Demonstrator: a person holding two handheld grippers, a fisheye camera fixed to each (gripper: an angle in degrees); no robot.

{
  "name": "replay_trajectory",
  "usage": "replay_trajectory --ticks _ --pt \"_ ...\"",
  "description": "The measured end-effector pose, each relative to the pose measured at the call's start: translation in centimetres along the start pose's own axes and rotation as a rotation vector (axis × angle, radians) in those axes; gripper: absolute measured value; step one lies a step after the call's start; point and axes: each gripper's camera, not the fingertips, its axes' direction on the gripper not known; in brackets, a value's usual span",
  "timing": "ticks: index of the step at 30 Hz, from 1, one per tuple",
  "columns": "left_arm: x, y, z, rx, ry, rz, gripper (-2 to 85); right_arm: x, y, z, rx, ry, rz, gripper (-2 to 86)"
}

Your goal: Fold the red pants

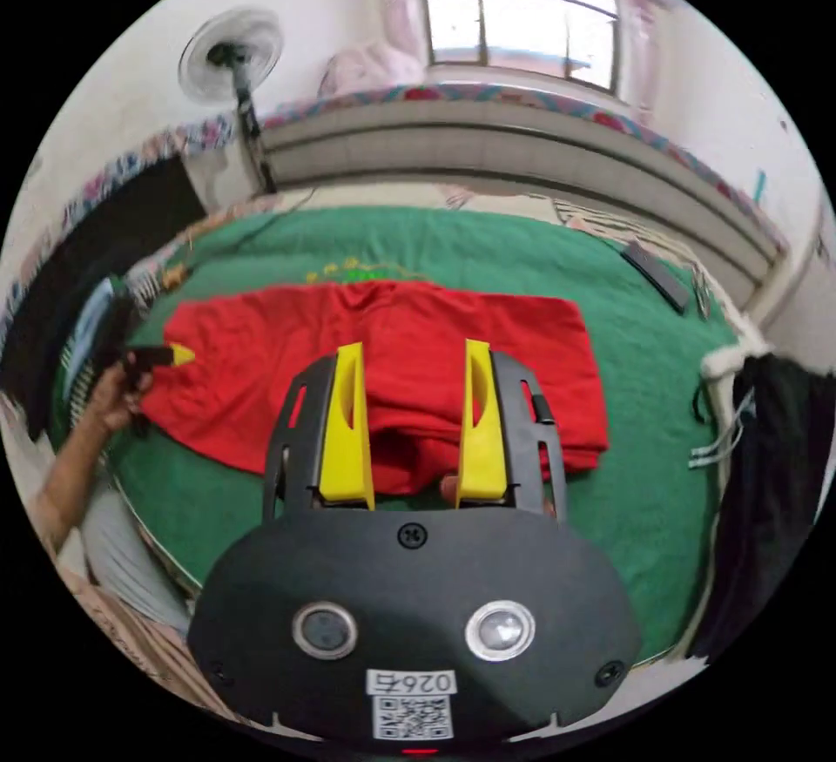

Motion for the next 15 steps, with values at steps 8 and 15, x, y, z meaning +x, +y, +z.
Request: replay_trajectory --ticks 8,15 --pt "1.7 -0.8 -2.1 -0.004 -0.029 0.019 5.9 1.6 -0.3 0.7 -0.079 0.1 -0.034 0.6" --pt "3.6 -0.8 -10.0 0.112 -0.141 0.077 5.7 16.8 4.4 -9.7 0.294 -0.188 0.49 -0.8"
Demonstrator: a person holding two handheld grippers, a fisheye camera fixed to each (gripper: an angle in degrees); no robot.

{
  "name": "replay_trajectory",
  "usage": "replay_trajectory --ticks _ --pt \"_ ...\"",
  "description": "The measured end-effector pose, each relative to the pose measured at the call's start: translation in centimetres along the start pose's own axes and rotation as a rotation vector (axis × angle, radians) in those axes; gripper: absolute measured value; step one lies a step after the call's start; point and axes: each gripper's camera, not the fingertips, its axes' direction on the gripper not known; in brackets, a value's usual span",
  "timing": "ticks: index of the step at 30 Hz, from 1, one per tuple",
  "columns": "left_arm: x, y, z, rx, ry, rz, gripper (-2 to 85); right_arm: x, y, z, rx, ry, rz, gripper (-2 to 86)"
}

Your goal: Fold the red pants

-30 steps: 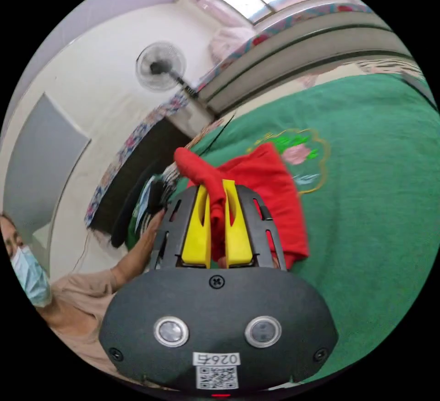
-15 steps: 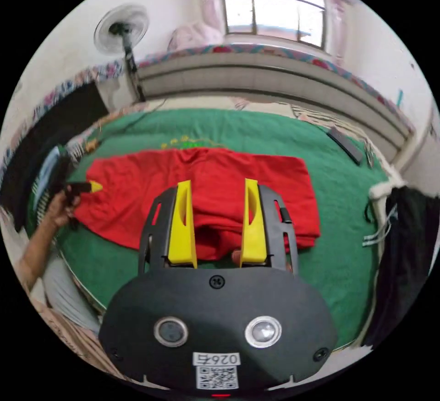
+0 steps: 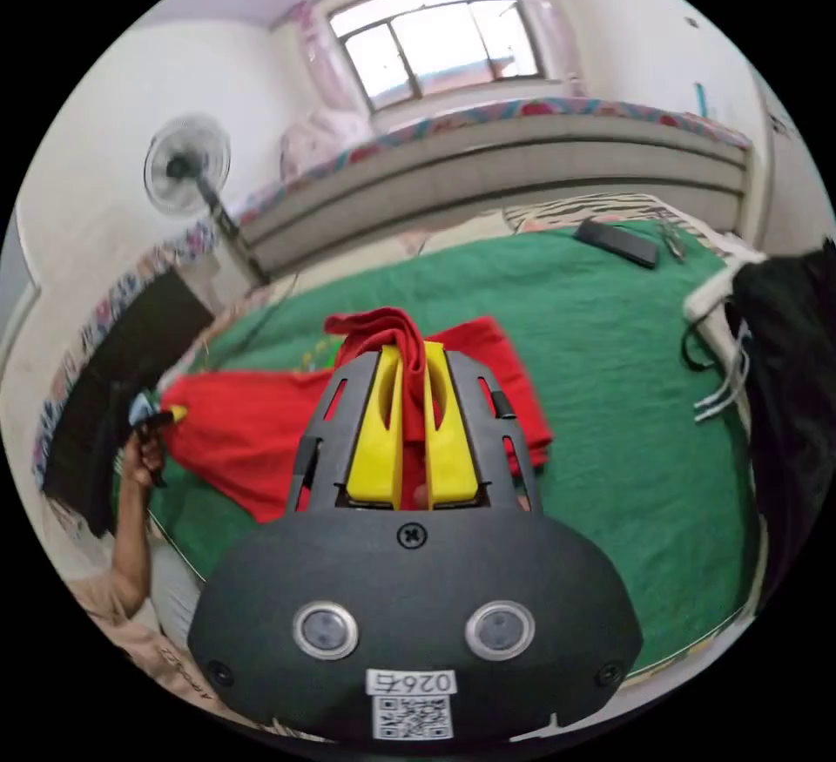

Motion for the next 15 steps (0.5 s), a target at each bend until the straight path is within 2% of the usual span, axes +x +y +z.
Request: replay_trajectory --ticks 4,7,9,11,15 --pt "-1.7 -0.2 -2.0 -0.032 -0.179 -0.068 5.9 6.4 -1.9 -5.5 0.126 0.106 0.108 -0.8" --pt "-3.3 0.0 -1.8 -0.044 -0.198 -0.131 6.1 12.0 -3.0 -6.5 0.042 0.141 0.189 -0.6" --pt "-4.3 0.4 -1.0 -0.048 -0.197 -0.161 6.9 16.4 -3.0 -4.9 -0.088 0.18 0.251 0.9" --pt "-5.3 1.1 -1.0 -0.077 -0.267 -0.228 14.7 19.1 -2.3 -4.5 -0.127 0.284 0.31 3.1" --pt "-4.4 2.4 -3.3 0.032 -0.241 -0.223 17.1 21.1 -0.2 -7.3 -0.023 0.335 0.369 5.6"
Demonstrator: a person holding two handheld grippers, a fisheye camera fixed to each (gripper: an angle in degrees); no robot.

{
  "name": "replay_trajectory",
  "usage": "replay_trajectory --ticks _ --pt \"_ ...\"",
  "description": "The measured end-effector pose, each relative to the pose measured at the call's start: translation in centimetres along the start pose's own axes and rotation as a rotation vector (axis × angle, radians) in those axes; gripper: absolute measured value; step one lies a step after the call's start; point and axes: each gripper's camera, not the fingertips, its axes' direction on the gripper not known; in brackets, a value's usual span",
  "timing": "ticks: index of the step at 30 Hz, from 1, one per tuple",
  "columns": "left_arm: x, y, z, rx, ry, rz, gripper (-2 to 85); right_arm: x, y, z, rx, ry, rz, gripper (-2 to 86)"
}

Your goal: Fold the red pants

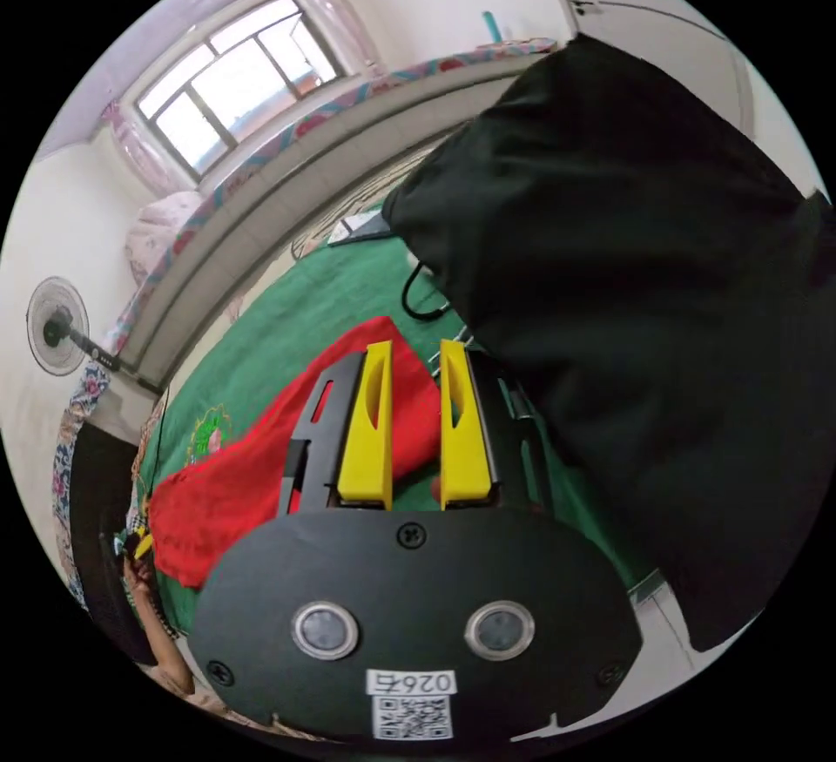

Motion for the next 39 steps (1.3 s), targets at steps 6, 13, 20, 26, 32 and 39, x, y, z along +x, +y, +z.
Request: replay_trajectory --ticks 6,13,20,26,32,39 --pt "3.0 1.1 -1.0 0.131 0.044 0.109 14.4 -2.3 -0.5 -0.7 -0.027 -0.014 -0.109 6.7" --pt "6.1 1.9 1.7 0.084 -0.031 0.201 14.3 -5.6 -2.7 0.3 -0.079 -0.34 -0.016 5.0" --pt "7.6 3.0 2.8 0.141 -0.203 0.263 19.2 -7.2 -0.8 4.0 -0.133 -0.135 -0.14 5.9" --pt "7.2 3.5 5.8 0.004 -0.278 0.289 19.7 -7.2 -1.9 4.3 -0.097 -0.007 -0.219 6.0" --pt "5.6 4.3 6.1 -0.006 -0.262 0.242 18.0 -5.9 -2.4 6.1 -0.172 0.072 -0.254 8.1" --pt "3.1 5.3 5.5 0.021 -0.249 0.148 13.6 -4.3 -2.3 6.9 -0.229 0.077 -0.25 8.0"
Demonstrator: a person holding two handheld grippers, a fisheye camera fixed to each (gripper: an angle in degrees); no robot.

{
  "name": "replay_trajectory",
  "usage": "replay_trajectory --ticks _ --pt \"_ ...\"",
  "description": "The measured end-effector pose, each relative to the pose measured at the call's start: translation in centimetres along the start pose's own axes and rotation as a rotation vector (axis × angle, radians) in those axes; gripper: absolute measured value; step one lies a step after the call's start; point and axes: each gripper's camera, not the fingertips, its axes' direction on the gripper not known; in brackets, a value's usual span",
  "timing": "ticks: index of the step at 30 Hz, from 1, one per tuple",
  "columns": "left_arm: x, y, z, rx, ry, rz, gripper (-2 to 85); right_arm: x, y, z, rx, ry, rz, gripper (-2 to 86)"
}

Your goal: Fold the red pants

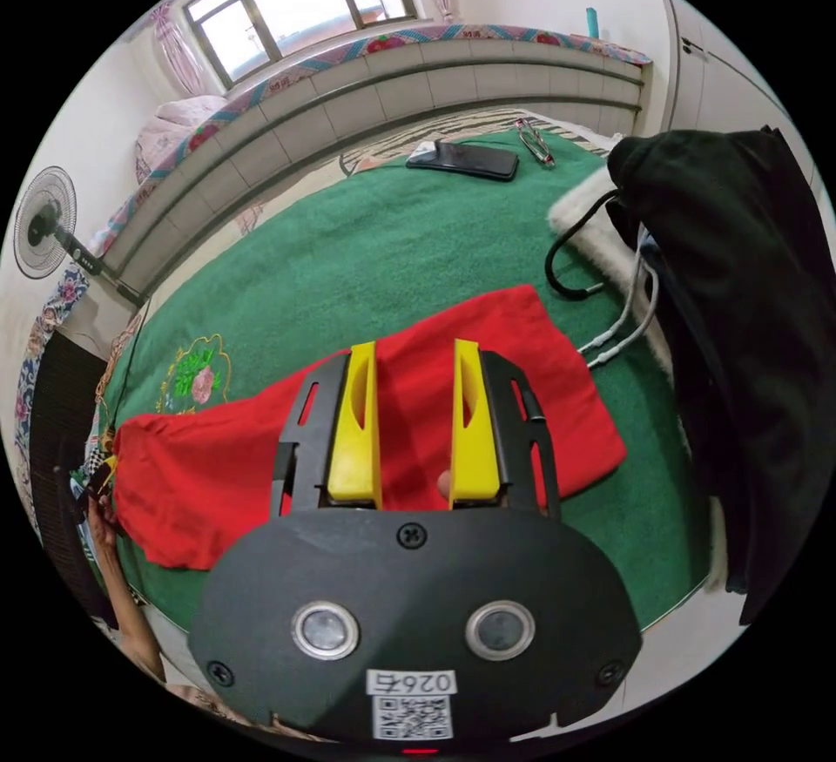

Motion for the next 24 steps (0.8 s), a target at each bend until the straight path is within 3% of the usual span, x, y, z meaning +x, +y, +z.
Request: replay_trajectory --ticks 4,9,12,19,24 --pt "0.3 1.1 0.1 -0.013 -0.043 0.084 3.8 0.2 0.3 1.2 -0.043 0.064 -0.053 4.4" --pt "-1.0 2.4 -1.6 0.042 -0.002 0.114 1.3 1.7 1.3 -1.9 0.033 0.024 -0.046 -1.3" --pt "-2.4 3.6 -4.0 0.165 0.117 0.127 0.6 4.0 2.5 -4.4 0.112 -0.087 0.015 -1.5" --pt "-7.1 7.1 -7.3 0.373 0.583 0.15 -0.5 10.0 5.9 -7.3 0.21 -0.462 0.139 -1.6" --pt "-8.3 10.3 -10.7 0.388 0.705 0.237 -0.6 13.3 9.8 -11.2 0.346 -0.672 0.19 -1.6"
